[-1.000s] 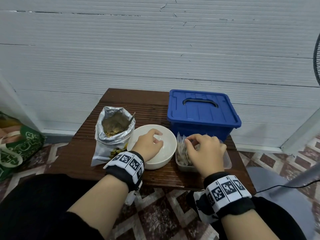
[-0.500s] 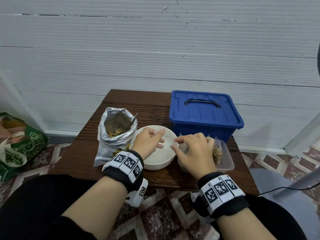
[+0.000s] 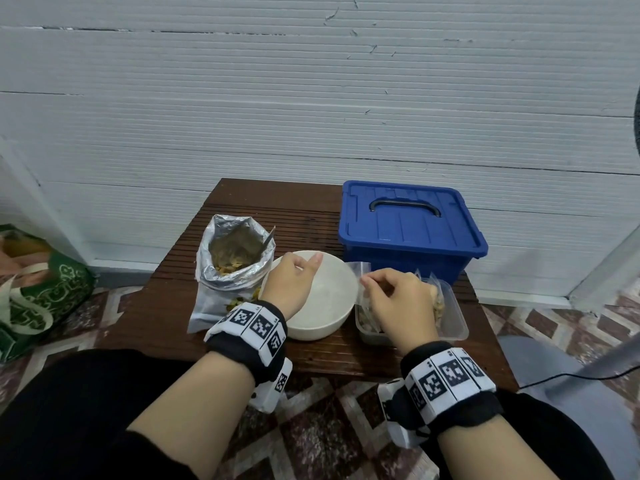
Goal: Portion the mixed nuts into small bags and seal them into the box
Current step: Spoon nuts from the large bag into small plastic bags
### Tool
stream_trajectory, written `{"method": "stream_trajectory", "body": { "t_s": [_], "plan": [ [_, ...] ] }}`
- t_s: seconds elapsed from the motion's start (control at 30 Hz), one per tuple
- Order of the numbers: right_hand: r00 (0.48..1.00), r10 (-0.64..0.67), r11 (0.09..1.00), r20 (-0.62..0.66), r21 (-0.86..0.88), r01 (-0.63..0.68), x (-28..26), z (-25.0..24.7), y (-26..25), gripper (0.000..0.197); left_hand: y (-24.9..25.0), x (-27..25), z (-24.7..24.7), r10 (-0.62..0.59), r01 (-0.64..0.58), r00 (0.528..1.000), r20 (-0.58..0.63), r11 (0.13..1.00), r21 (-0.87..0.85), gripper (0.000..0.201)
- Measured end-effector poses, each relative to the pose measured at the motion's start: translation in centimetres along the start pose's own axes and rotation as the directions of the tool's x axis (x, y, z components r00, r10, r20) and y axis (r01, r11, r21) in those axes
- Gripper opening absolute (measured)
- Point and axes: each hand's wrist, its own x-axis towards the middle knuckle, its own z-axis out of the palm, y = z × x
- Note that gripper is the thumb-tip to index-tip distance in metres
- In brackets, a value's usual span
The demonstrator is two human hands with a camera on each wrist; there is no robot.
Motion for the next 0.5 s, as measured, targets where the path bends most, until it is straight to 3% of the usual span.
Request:
{"method": "stream_trajectory", "body": {
  "t_s": [0.13,0.23,0.37,0.43,0.5],
  "plan": [
    [0.999,0.028,1.0,-0.024,-0.004,-0.028,0.0,-0.2,0.0,0.01,0.6,-0.6,0.2,0.1,-0.101,0.994,-0.039,0.995,-0.022,0.037],
    [0.999,0.027,0.999,-0.028,0.019,-0.026,-0.2,-0.4,0.0,0.018,1.3,-1.3,0.2,0.269,-0.269,0.963,0.026,0.963,0.015,0.065],
    [0.999,0.027,0.999,-0.035,0.041,-0.026,-0.3,-0.4,-0.2,0.011,1.8,-1.6,0.2,0.467,-0.529,0.844,0.263,0.807,0.263,0.107],
    [0.999,0.024,0.998,-0.04,0.06,-0.022,-0.3,-0.3,-0.2,0.011,1.8,-1.6,0.5,0.518,-0.615,0.787,0.336,0.706,0.352,0.107],
    [0.999,0.03,0.997,-0.024,0.076,-0.028,-0.3,-0.4,-0.3,0.013,1.6,-1.5,0.8,0.584,-0.668,0.744,0.325,0.633,0.392,0.094]
  ]
}}
